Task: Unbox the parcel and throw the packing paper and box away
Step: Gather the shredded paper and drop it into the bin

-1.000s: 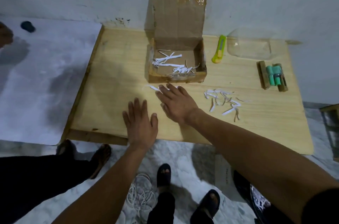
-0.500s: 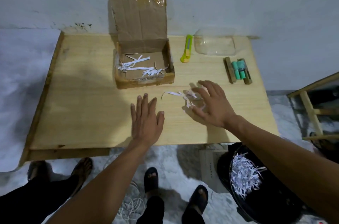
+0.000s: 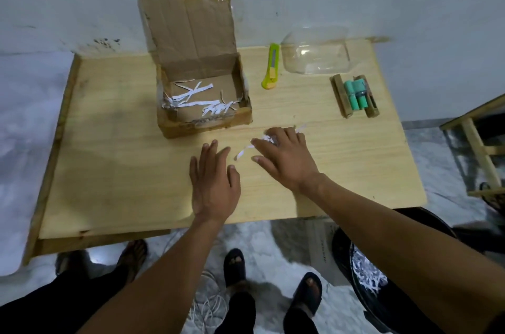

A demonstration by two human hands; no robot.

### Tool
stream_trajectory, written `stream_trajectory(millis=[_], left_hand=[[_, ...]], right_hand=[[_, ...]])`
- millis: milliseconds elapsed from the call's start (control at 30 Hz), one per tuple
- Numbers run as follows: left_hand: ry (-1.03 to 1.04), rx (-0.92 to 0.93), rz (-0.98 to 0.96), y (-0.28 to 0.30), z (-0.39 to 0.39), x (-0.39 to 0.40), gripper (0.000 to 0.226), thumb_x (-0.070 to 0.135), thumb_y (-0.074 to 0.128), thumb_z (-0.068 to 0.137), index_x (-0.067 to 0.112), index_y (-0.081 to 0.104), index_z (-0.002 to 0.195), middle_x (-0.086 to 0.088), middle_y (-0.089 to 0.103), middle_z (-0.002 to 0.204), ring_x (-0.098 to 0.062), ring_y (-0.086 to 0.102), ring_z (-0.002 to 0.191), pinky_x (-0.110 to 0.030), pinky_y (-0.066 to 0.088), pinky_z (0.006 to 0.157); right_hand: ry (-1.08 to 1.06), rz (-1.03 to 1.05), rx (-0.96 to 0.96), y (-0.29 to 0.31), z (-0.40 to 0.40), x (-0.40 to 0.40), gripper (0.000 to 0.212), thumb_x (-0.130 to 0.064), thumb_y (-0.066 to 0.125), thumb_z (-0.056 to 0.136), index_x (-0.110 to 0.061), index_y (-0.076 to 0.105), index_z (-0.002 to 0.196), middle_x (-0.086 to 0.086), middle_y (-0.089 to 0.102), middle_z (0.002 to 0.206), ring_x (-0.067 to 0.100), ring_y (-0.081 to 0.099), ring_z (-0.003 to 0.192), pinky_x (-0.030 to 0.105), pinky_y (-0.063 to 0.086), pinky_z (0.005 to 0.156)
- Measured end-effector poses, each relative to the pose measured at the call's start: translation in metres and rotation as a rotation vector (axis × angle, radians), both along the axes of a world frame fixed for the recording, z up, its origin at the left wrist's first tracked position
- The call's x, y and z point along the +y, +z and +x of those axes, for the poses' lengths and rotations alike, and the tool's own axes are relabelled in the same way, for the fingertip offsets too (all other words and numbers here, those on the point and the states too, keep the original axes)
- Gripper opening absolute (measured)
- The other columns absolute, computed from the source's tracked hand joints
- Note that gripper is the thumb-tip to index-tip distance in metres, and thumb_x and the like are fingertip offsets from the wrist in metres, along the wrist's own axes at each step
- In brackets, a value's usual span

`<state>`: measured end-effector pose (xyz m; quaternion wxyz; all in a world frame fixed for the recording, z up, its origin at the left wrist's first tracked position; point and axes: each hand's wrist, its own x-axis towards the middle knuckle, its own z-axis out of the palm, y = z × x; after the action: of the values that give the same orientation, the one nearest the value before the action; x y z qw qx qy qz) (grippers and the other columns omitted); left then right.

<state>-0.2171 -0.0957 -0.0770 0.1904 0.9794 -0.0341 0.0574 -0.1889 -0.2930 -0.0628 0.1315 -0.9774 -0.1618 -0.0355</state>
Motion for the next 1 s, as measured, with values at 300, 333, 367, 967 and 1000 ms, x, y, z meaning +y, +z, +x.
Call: stream_trajectory(millis=[300, 333, 367, 967, 1000], left_hand=[[-0.008, 0.043, -0.015, 0.002, 0.000, 0.000, 0.039, 0.025, 0.044, 0.093, 0.017, 0.053, 0.131, -0.006, 0.040, 0.152, -0.026, 0.027, 0.146, -0.052, 0.018, 0.119], [-0.009, 0.048, -0.018, 0.002, 0.000, 0.000, 0.039, 0.025, 0.044, 0.093, 0.017, 0.052, 0.131, -0.006, 0.040, 0.152, -0.026, 0.026, 0.146, -0.051, 0.017, 0.119], [-0.008, 0.051, -0.022, 0.002, 0.000, 0.000, 0.039, 0.025, 0.044, 0.093, 0.017, 0.052, 0.131, -0.006, 0.039, 0.153, -0.025, 0.026, 0.147, -0.051, 0.017, 0.119], [-0.285, 0.031, -0.178, 0.009, -0.021, -0.112, 0.039, 0.019, 0.047, 0.085, 0.014, 0.062, 0.121, -0.011, 0.054, 0.140, -0.033, 0.036, 0.141, -0.055, 0.023, 0.114], [-0.304, 0.046, -0.182, 0.010, -0.024, -0.126, 0.039, 0.020, 0.047, 0.086, 0.015, 0.061, 0.122, -0.010, 0.053, 0.141, -0.032, 0.035, 0.142, -0.055, 0.021, 0.115]], right_hand=[[0.030, 0.109, -0.203, -0.008, -0.009, 0.002, 0.027, -0.037, 0.061, 0.093, -0.013, 0.062, 0.082, 0.001, 0.061, 0.068, 0.024, 0.057, 0.055, 0.029, 0.035, 0.043], [0.018, 0.116, -0.184, -0.008, -0.009, 0.002, 0.030, -0.040, 0.060, 0.093, -0.013, 0.060, 0.079, 0.001, 0.059, 0.064, 0.024, 0.056, 0.051, 0.028, 0.032, 0.041], [0.001, 0.135, -0.164, -0.007, -0.010, 0.001, 0.034, -0.042, 0.058, 0.093, -0.014, 0.058, 0.076, 0.000, 0.058, 0.062, 0.024, 0.054, 0.049, 0.028, 0.031, 0.040], [-0.985, 0.723, -0.113, 0.013, -0.210, -0.150, 0.013, -0.021, 0.064, 0.093, -0.013, 0.062, 0.082, 0.002, 0.059, 0.062, 0.010, 0.052, 0.059, 0.015, 0.034, 0.053], [-1.020, 0.723, -0.111, 0.007, -0.227, -0.159, 0.010, -0.021, 0.063, 0.093, -0.015, 0.062, 0.084, 0.001, 0.060, 0.065, 0.009, 0.053, 0.061, 0.015, 0.035, 0.054]])
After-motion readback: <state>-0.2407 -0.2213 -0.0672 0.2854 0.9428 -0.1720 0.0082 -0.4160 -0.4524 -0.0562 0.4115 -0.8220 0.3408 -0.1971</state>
